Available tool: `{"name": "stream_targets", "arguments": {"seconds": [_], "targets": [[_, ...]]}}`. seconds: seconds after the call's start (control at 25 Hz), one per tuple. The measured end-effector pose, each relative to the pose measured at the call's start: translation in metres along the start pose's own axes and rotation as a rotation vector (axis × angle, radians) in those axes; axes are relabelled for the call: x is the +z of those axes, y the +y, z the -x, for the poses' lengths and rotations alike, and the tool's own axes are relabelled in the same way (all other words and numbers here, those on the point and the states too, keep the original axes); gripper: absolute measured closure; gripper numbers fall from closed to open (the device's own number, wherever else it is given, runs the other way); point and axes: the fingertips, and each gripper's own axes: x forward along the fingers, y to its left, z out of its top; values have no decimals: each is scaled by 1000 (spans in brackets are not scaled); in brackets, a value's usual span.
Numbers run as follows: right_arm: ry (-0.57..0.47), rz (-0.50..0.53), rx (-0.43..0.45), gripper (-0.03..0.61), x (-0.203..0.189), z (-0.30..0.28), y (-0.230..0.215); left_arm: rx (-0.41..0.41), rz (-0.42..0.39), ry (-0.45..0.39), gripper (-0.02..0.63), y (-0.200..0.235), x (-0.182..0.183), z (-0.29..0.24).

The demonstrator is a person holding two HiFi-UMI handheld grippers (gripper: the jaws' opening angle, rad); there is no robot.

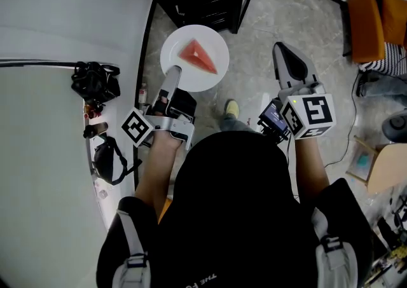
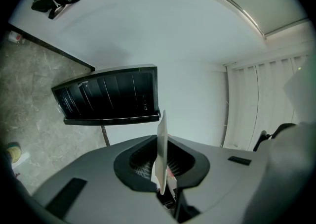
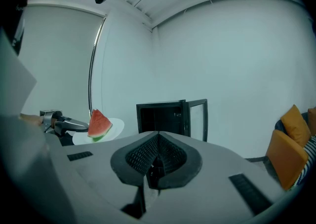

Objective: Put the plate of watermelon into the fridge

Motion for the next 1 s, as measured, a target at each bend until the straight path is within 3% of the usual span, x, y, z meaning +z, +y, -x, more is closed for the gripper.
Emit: {"name": "stream_targets", "arguments": {"seconds": [1.0], "targets": [[-27,13,17,568,6,1,4,-58,9,-46,572,-10,4,-1]]}}
